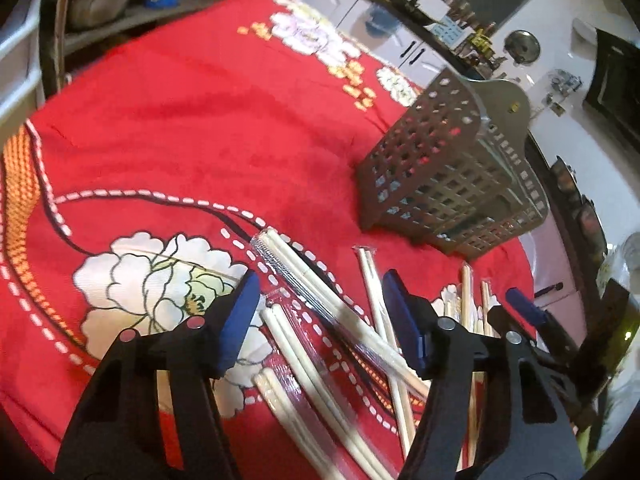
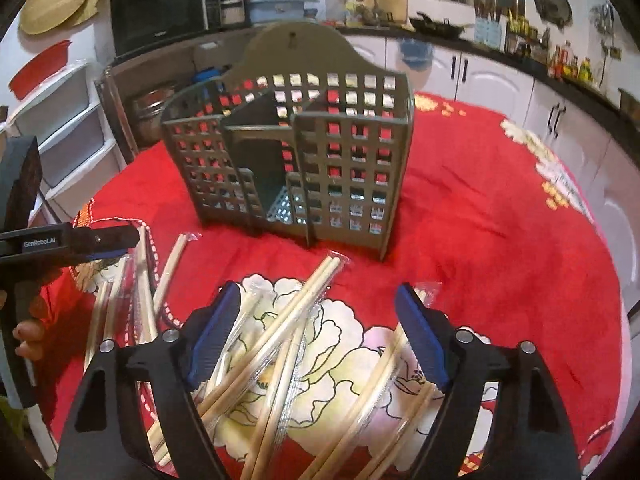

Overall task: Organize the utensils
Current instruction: 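Lower the right tool onto a wrapped chopstick pair and close it, then lift the chopsticks with the right tool and lower them into the grey caddy, then open the right tool to release the chopsticks into the caddy, then lower the right tool onto another chopstick pair and close it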

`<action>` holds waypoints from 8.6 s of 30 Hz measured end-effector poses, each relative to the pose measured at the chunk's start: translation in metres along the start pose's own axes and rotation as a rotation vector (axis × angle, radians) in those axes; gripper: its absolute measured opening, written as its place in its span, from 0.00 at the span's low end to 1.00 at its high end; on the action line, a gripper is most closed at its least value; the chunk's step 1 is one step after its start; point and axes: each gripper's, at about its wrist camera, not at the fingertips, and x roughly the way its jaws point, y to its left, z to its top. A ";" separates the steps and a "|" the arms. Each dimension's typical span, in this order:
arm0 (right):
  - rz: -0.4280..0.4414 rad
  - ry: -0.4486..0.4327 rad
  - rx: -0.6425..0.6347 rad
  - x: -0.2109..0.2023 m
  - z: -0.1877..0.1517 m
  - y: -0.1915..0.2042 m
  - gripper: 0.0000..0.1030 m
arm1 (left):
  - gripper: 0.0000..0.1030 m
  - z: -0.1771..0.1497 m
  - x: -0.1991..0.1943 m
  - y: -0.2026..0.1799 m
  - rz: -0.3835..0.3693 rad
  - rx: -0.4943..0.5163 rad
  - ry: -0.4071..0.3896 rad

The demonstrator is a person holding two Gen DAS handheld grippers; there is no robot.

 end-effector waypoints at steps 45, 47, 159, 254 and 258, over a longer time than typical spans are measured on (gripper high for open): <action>0.303 -0.089 0.162 -0.041 0.039 -0.018 0.06 | 0.01 0.030 -0.054 -0.066 -0.038 0.151 -0.174; 0.317 -0.114 0.149 -0.053 0.042 -0.015 0.06 | 0.01 0.031 -0.063 -0.075 -0.049 0.172 -0.196; 0.039 -0.439 0.110 -0.058 0.107 -0.070 0.76 | 0.87 0.052 -0.067 -0.129 0.056 0.372 -0.488; 0.091 0.167 0.000 0.036 -0.011 -0.013 0.31 | 0.10 -0.047 -0.022 0.013 0.072 0.034 -0.036; 0.085 0.186 -0.005 0.049 -0.001 -0.011 0.29 | 0.10 -0.043 -0.019 0.011 0.081 0.042 -0.038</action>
